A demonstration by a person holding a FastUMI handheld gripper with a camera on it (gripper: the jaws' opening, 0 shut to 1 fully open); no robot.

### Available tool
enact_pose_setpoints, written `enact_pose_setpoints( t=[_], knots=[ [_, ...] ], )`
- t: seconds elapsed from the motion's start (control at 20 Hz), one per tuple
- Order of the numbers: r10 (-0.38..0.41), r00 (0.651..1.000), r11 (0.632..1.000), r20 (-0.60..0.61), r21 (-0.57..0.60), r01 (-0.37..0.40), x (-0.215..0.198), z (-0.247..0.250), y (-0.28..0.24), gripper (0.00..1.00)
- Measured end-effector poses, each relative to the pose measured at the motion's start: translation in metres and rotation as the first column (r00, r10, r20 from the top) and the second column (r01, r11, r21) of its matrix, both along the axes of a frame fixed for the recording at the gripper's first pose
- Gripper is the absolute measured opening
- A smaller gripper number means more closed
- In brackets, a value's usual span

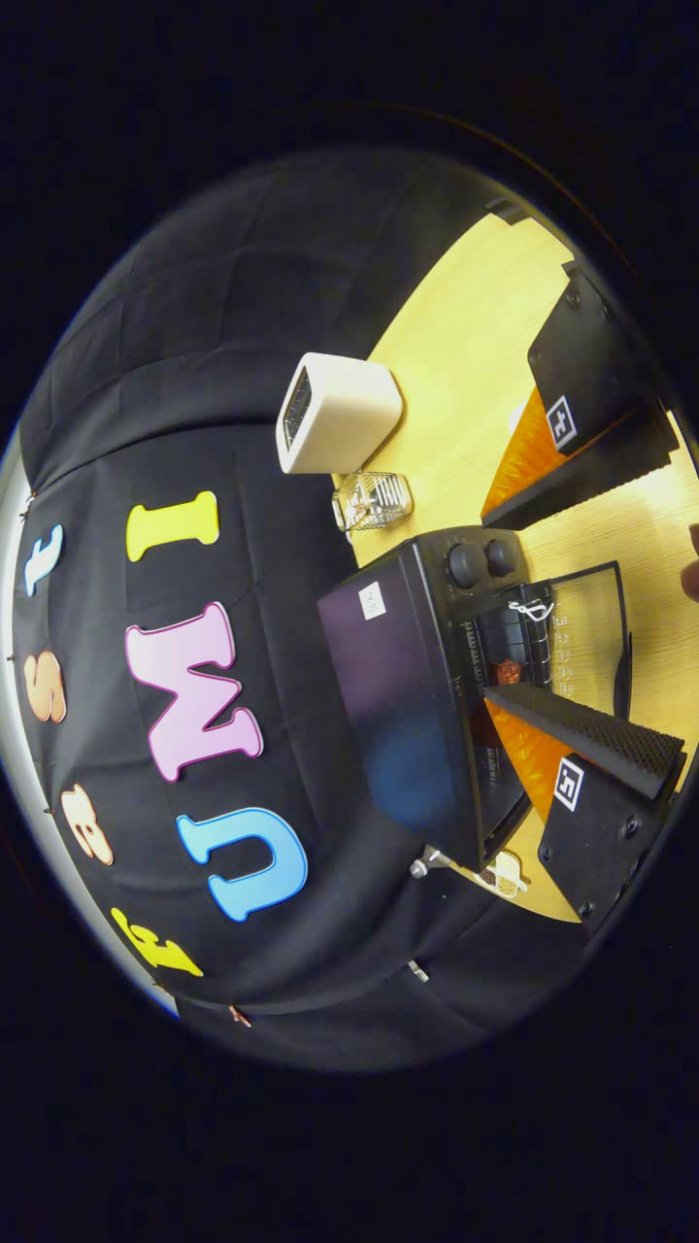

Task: Open the toaster oven, put the food inside, and close the toaster oven door.

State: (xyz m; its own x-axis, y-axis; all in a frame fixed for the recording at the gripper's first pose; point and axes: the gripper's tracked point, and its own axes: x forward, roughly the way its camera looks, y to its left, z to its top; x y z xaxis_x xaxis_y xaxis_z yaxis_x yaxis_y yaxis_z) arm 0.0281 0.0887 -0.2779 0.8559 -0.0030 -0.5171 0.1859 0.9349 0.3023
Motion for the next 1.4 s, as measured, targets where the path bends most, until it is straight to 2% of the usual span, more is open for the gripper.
enact_pose_setpoints(
  t=[0.3,0.6,0.75,0.9,1.05,1.25,1.4],
  knots=[
    [0.029,0.998,0.999,0.060,-0.021,-0.028,-0.020,0.045,0.000,0.98],
    [0.141,0.984,0.989,-0.112,-0.030,-0.145,-0.076,-0.010,0.050,0.98],
    [0.211,0.950,0.974,-0.231,-0.036,-0.225,-0.101,-0.064,0.080,0.98],
    [0.243,0.910,0.964,-0.335,-0.017,-0.264,-0.118,-0.106,0.106,0.99],
    [0.256,0.868,0.957,-0.425,-0.017,-0.291,-0.129,-0.147,0.121,0.99],
    [0.267,0.828,0.948,-0.493,-0.019,-0.317,-0.134,-0.183,0.137,0.99],
    [0.254,0.812,0.950,-0.525,-0.021,-0.311,-0.131,-0.191,0.149,0.99]
  ],
)
